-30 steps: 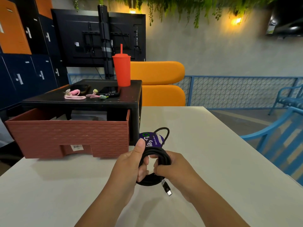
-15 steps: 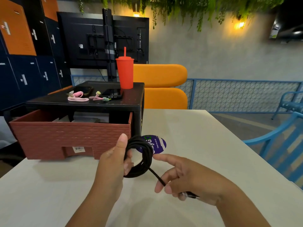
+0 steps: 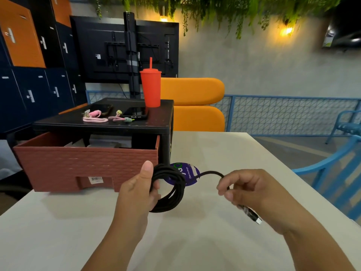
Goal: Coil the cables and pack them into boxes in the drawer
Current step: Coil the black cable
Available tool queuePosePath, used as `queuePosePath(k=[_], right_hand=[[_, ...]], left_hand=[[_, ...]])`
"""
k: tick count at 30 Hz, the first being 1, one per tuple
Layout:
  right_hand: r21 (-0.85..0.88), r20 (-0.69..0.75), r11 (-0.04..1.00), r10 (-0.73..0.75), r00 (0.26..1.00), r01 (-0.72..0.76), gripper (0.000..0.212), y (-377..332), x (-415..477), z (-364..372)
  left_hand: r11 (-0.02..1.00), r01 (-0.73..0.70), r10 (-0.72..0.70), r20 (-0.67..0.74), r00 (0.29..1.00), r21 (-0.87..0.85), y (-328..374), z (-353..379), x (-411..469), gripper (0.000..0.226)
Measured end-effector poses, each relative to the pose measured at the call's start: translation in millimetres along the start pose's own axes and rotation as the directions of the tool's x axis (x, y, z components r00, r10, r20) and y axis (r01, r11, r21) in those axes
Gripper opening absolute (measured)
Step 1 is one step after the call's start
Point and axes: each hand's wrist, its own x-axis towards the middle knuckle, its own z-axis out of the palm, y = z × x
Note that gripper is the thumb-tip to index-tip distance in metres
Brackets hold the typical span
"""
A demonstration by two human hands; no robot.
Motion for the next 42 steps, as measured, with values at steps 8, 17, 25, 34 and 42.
queuePosePath(k=[8,17,25,34,42], right_hand=[[-0.300,-0.434,0.946,-0.022,0.901,-0.122,0.042,31,17,20],[0.549,-0.022,0.831,0.125,0.992,-0.093,0.050,28,19,54],[0.666,-0.132,0.746,0.125,0.983,-0.005,0.052,34,21,61],[0.656,-0.146,0.748,0.255,0.956,-0.099,0.036,34,19,76],[0.515,-0.111,0.812,0.382,0.917,-0.275,0.025,36,18,86]], left_hand=[[0.884,0.255,-0.101,0.371,0.923,-0.391,-14,5,-4,0.065],[0.874,0.251,-0.152,0.256,0.955,-0.417,-17,13,-5,0.041],[0.988,0.120,-0.092,0.251,0.964,-0.095,-27,18,-7,0.056],[0.999,-0.017,0.010,0.222,0.975,0.029,-30,20,-12,0.049],[0.992,-0.100,0.096,0.062,0.993,0.071,-27,21,-16,0.052]])
